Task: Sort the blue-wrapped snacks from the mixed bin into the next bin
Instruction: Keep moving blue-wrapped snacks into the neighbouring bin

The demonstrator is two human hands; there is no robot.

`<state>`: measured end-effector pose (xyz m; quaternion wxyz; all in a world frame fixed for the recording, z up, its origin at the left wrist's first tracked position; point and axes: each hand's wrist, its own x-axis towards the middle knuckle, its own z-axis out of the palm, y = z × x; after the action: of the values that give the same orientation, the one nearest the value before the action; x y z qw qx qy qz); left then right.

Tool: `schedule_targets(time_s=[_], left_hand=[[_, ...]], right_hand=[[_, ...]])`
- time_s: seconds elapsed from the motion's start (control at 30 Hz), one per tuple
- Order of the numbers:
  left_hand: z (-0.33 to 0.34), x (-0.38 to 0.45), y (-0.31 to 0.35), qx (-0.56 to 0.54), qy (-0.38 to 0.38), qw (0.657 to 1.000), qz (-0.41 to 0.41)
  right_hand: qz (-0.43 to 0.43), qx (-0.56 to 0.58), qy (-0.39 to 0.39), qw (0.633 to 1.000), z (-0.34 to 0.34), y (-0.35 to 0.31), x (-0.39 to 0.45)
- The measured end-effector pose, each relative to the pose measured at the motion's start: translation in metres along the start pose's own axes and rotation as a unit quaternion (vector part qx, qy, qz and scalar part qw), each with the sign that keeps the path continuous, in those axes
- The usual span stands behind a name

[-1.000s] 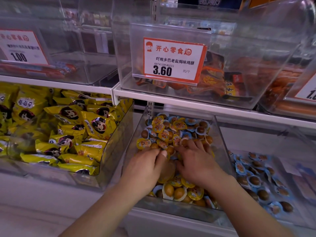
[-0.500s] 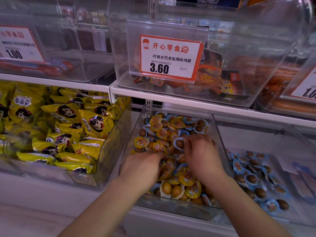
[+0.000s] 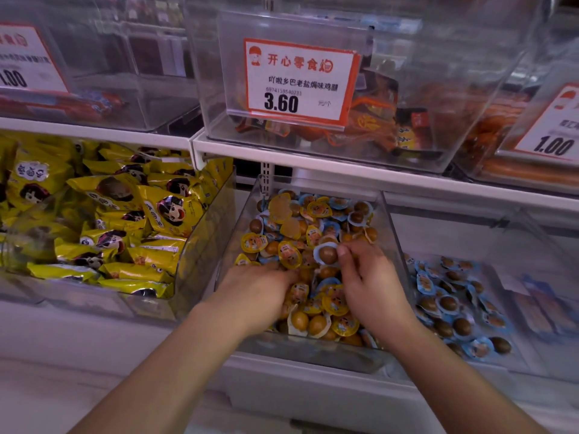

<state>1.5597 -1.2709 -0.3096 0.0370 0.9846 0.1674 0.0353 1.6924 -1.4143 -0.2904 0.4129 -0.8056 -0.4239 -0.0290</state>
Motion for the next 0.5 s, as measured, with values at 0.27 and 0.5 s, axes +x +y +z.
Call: schedule_targets(time_s=[0.27,0.5], left_hand=[[0.0009,0.0041,0.0052,0.016,0.084,0.995,-0.059],[0.0002,0.0066,0.0039,-0.089,0.170,0.977,-0.093]], right_hand=[[0.017,-0.002,-0.010,1.000,-0.0002,0.0031,-0.0025],[0.012,0.006,-0.007,1.000,0.0017,0.0051,-0.0018]])
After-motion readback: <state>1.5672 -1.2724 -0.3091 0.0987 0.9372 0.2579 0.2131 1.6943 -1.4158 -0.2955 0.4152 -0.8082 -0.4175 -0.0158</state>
